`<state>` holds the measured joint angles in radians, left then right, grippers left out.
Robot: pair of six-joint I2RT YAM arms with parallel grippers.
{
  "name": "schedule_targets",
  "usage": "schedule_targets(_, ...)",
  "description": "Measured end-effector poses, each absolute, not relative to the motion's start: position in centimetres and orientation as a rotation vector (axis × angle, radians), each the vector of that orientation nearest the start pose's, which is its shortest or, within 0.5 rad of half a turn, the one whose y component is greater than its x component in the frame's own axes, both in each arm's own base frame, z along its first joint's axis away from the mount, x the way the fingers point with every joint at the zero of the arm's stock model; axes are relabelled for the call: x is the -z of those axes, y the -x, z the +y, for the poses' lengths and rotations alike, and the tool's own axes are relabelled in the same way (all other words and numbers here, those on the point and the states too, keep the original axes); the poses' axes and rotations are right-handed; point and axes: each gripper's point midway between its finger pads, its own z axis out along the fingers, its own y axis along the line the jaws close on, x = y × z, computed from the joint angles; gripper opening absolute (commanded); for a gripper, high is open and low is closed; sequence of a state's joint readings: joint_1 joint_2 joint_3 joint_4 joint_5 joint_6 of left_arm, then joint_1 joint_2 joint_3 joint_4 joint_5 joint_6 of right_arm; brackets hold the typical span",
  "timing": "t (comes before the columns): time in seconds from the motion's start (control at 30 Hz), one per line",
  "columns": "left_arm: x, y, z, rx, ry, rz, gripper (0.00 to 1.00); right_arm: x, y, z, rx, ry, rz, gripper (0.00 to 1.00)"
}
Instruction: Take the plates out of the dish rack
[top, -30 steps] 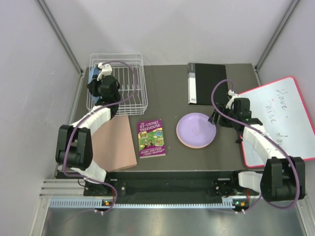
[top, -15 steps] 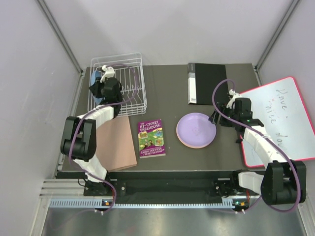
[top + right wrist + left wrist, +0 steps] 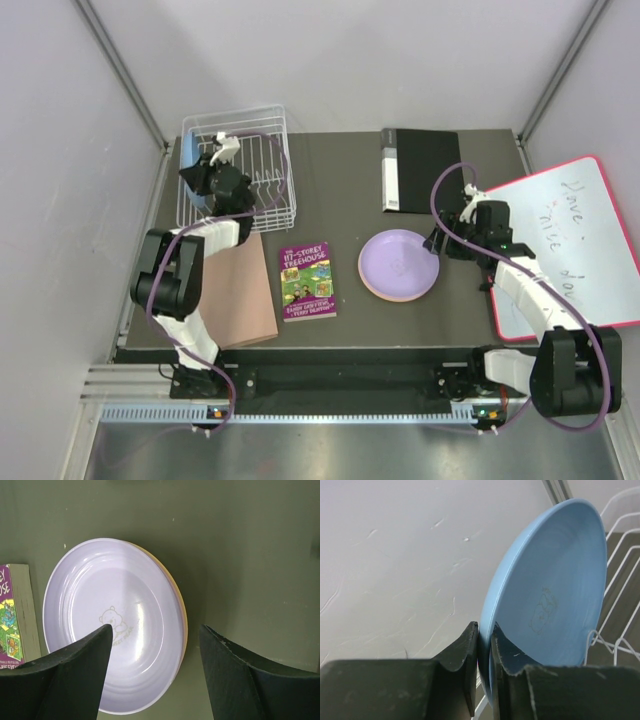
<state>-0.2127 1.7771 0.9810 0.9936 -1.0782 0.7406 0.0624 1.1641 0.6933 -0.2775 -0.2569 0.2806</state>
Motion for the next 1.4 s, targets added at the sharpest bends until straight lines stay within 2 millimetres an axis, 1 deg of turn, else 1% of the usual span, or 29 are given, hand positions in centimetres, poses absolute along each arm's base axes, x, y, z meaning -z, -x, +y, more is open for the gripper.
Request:
schedule_targets(0.2, -25.7, -44.6, 7.4, -1.175, 0.250, 1.497, 0.00, -10.5, -30.6, 7.5, -0.470, -0.123, 2.332, 0.70)
schedule_targets(0.37, -26.4, -44.4, 6.9, -1.183, 0.237, 1.477, 0.00, -10.5, -30.6, 7.5, -0.470, -0.124, 2.332, 0.70)
schedule_targets(0.47, -26.7, -44.4, 5.8, -1.177, 0.206, 1.480, 0.00, -10.5, -30.6, 7.5, -0.470, -0.124, 2.333, 0.70)
schedule_targets(0.53, -27.2, -44.3, 4.0, -1.151, 0.166, 1.490, 0.00, -10.5, -30.6, 7.5, -0.469, -0.124, 2.334, 0.71)
schedule_targets(0.6, -28.2, -44.2, 1.5, -1.089, 0.137, 1.501, 0.00, -10.7, -30.4, 7.5, -0.471, -0.124, 2.331, 0.73)
schedule_targets(0.7, -31.0, -44.5, -3.6, -0.885, 0.098, 1.532, 0.00, -11.4, -30.2, 7.7, -0.485, -0.116, 2.314, 0.75)
schedule_targets(0.73, -32.4, -44.5, -5.8, -0.765, 0.084, 1.540, 0.00, -11.9, -30.0, 7.8, -0.495, -0.109, 2.299, 0.82)
schedule_targets(0.77, -33.4, -44.4, -7.2, -0.671, 0.084, 1.538, 0.00, -12.4, -29.9, 7.9, -0.503, -0.103, 2.285, 0.84)
schedule_targets(0.8, -34.7, -44.0, -9.1, -0.537, 0.085, 1.538, 0.00, -13.2, -29.8, 8.1, -0.519, -0.093, 2.260, 0.86)
schedule_targets(0.83, -35.5, -43.5, -10.5, -0.418, 0.088, 1.540, 0.00, -14.0, -29.7, 8.3, -0.535, -0.085, 2.235, 0.88)
schedule_targets(0.9, -36.2, -42.5, -12.6, -0.210, 0.088, 1.551, 0.00, -15.4, -29.6, 8.8, -0.569, -0.061, 2.194, 0.89)
schedule_targets(0.97, -35.6, -41.5, -15.2, 0.024, 0.081, 1.591, 0.00, -17.0, -29.4, 9.6, -0.625, -0.034, 2.142, 0.88)
schedule_targets(1.03, -33.8, -41.0, -17.3, 0.175, 0.076, 1.643, 0.00, -17.9, -29.4, 10.2, -0.673, -0.013, 2.109, 0.88)
schedule_targets(1.07, -32.4, -40.7, -18.4, 0.240, 0.068, 1.678, 0.00, -18.3, -29.3, 10.6, -0.702, -0.007, 2.100, 0.88)
schedule_targets(1.13, -28.5, -39.8, -20.4, 0.343, 0.047, 1.775, 0.00, -18.9, -29.2, 11.3, -0.755, 0.005, 2.077, 0.88)
schedule_targets(1.2, -24.6, -38.3, -22.2, 0.420, 0.020, 1.877, 0.00, -20.0, -29.3, 12.1, -0.821, 0.017, 2.037, 0.88)
schedule_targets(1.27, -21.5, -36.7, -23.7, 0.469, -0.007, 1.972, 0.00, -20.8, -29.4, 12.5, -0.850, 0.025, 2.008, 0.88)
schedule_targets(1.33, -20.1, -35.5, -24.9, 0.516, -0.022, 2.021, 0.00, -21.3, -29.4, 12.8, -0.874, 0.031, 1.979, 0.88)
schedule_targets(1.4, -19.9, -34.8, -25.8, 0.555, -0.027, 2.030, 0.00, -21.4, -29.4, 13.0, -0.891, 0.032, 1.967, 0.87)
